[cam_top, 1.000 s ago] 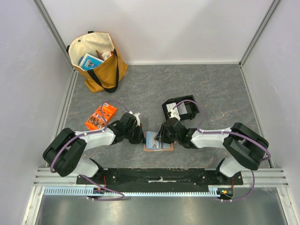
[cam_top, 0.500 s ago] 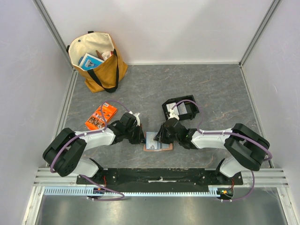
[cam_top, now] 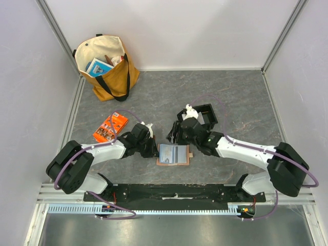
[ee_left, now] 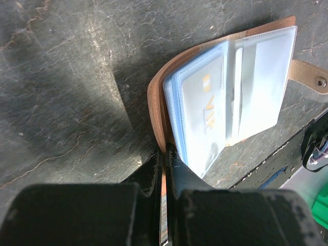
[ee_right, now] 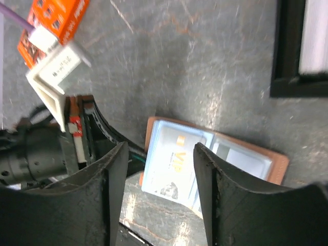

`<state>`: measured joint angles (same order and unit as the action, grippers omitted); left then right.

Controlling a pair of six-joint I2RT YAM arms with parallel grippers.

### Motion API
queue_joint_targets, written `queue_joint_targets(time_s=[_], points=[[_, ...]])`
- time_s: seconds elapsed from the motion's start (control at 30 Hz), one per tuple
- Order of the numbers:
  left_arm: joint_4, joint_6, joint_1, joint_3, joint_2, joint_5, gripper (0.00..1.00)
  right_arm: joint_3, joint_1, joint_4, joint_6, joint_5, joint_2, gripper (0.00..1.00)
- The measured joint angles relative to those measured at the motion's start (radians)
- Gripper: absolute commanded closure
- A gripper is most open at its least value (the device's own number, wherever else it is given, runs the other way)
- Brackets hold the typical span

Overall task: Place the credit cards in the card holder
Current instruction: Insert the credit card into the card holder, then pick up the credit card from the storage box.

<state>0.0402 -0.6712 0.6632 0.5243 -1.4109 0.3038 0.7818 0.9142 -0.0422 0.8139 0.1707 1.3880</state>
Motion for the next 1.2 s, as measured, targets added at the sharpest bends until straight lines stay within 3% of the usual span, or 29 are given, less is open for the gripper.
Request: queue_joint_targets(time_s=[0.23, 0.43, 0.63, 0.87, 1.2], points=[[0.031, 0.000, 0.000, 0.000, 0.019, -0.014, 0.98, 0.080, -0.041, -0.080, -0.076, 0.036, -0.022, 0.34], [0.067, 0.001, 0.000, 0.000, 0.042, -0.019, 0.98, 0.128, -0.061, -0.178, -0.127, 0.083, 0.000, 0.24], [0.077, 0.001, 0.000, 0.000, 0.042, -0.023, 0.98, 0.258, -0.272, -0.227, -0.214, 0.075, 0.043, 0.18], [0.080, 0.001, 0.000, 0.000, 0.044, -0.024, 0.98, 0.322, -0.453, -0.229, -0.286, -0.051, 0.190, 0.16], [0.081, 0.001, 0.000, 0.000, 0.044, -0.024, 0.98, 0.322, -0.502, -0.219, -0.318, -0.243, 0.328, 0.15]])
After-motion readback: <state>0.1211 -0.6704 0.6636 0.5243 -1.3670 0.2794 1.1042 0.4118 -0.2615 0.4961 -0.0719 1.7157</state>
